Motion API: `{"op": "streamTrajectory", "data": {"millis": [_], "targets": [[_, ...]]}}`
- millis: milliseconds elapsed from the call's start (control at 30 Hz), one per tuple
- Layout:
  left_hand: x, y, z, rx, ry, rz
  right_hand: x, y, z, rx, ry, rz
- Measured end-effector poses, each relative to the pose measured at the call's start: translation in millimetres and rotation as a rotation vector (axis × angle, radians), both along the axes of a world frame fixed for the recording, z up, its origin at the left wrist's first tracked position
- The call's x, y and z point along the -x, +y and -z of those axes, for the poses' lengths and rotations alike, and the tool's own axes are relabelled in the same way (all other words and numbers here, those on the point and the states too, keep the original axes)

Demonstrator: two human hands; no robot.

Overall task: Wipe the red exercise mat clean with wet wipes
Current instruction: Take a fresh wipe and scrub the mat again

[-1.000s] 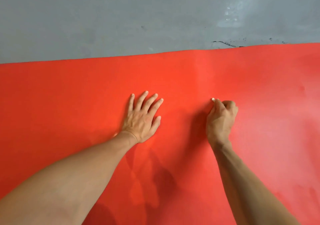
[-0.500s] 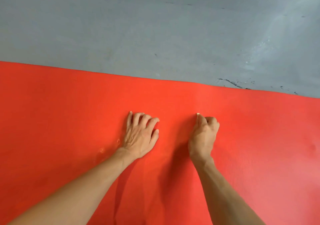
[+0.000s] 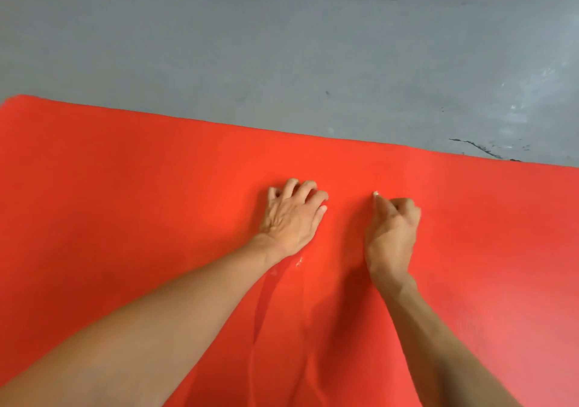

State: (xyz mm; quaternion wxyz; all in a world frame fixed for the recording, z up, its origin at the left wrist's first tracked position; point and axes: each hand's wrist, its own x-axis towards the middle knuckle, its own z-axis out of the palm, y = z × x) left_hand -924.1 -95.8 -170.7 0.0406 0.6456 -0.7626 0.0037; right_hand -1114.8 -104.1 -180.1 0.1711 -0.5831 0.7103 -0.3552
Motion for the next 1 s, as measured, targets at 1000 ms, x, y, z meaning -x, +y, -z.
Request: {"op": "streamTrajectory", "data": {"millis": [1000], "targets": [[13.7,-33.5,17.8,0.032,0.162,-0.025,-14.9,-60.4,-12.3,0.069,0.158,-0.48]]}}
